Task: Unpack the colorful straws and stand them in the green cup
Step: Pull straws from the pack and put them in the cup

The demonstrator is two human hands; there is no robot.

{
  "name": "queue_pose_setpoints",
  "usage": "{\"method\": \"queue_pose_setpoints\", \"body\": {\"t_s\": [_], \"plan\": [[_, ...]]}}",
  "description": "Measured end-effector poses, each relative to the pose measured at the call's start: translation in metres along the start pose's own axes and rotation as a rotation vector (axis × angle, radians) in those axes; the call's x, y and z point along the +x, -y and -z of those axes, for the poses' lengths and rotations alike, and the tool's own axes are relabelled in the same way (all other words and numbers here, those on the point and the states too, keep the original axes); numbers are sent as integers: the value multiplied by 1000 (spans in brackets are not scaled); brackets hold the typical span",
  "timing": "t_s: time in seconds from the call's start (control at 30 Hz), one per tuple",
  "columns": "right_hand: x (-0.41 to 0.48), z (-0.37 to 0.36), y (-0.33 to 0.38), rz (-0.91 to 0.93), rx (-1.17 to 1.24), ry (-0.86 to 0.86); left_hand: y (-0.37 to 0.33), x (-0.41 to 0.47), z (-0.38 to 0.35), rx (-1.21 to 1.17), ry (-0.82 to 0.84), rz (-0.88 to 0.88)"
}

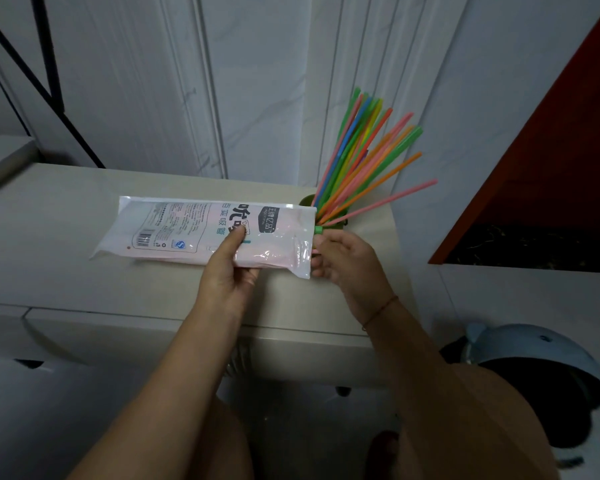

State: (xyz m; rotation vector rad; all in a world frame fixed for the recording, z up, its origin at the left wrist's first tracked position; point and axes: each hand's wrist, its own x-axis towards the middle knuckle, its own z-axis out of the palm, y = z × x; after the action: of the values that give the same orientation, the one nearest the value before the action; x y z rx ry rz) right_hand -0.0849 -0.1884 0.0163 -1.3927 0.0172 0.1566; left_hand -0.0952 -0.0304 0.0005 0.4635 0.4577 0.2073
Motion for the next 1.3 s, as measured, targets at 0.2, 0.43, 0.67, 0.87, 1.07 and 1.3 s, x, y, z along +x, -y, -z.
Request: {"method": "queue_pose_setpoints", "body": {"t_s": [0.2, 0.43, 0.67, 0.87, 1.07, 1.3], "plan": [[2, -5, 3, 69, -4, -16, 0, -1, 4, 7, 4, 2], [4, 6, 3, 99, -81, -25, -6, 1, 5, 10, 1, 13], [4, 41, 20, 55, 45, -36, -25, 7, 16, -1, -42, -34], [5, 27, 9, -3, 191, 53, -10, 4, 10, -10, -32, -1], [2, 12, 5, 107, -14, 63, -4, -1, 8, -82, 16, 85], [5, 22, 16, 110, -7, 19, -11, 3, 9, -59, -66, 52]]}}
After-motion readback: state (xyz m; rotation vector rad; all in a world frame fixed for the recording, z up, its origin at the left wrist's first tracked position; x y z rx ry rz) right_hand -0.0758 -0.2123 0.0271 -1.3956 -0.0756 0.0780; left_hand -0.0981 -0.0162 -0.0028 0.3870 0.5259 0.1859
